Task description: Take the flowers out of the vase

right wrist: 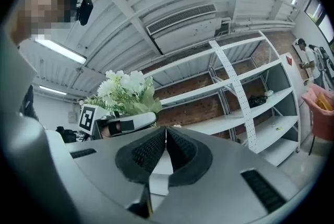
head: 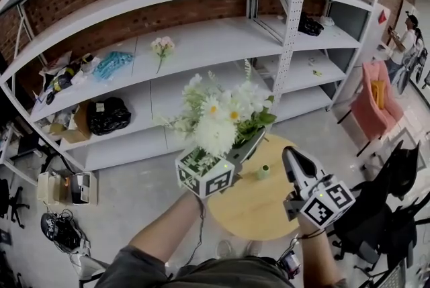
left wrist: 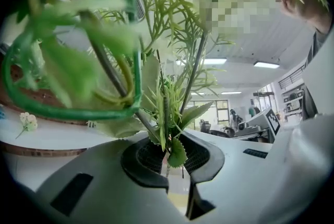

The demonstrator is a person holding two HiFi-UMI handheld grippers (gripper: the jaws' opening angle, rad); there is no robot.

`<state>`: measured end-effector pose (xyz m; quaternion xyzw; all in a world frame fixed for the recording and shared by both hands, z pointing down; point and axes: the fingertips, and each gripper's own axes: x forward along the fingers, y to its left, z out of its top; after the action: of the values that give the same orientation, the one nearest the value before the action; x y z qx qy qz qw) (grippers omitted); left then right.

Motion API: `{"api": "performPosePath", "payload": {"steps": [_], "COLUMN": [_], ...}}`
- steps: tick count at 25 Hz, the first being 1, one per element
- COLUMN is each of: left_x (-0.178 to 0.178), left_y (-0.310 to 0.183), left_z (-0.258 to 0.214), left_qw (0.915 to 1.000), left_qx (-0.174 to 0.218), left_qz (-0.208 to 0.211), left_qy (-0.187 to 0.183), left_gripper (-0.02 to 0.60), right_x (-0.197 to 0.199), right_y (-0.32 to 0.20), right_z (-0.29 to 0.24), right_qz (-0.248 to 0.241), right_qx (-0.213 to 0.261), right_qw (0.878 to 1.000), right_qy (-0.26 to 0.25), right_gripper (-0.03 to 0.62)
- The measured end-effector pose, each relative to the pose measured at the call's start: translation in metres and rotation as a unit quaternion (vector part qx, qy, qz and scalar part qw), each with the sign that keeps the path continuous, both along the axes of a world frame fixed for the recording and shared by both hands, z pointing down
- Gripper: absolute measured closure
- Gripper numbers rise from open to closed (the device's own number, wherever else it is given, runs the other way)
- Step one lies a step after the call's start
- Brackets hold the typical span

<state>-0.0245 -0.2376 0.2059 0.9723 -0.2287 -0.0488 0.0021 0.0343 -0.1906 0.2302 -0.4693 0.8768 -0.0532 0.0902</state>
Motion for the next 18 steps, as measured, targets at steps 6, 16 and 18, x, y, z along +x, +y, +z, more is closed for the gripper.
{"api": "performPosePath", "payload": {"steps": [6,16,18], "left_x": [-0.003,-0.001,0.000], "left_y": [0.001,-0.002,-0.002], "left_z": [0.007,0.023,0.025], "left_qw": [0.9999,0.9997,0.9996], "left_qx": [-0.006,-0.024,-0.026], "left_qz": [0.004,0.006,0.009], "left_qy": [0.007,0.006,0.006], "left_gripper": [0.528,0.529,0.528], "right_x": [-0.007,-0.009,-0.009], "right_y": [0.002,-0.004,-0.005], "right_z": [-0.002,-0.004,-0.002], "right_qz": [-0.001,-0.002,-0.001], "right_qx": [-0.001,-0.002,-0.005], "right_qw": [1.000,1.000,1.000], "right_qy": [0.005,0.005,0.005], "right_gripper": [0.580,0.579,0.579]}}
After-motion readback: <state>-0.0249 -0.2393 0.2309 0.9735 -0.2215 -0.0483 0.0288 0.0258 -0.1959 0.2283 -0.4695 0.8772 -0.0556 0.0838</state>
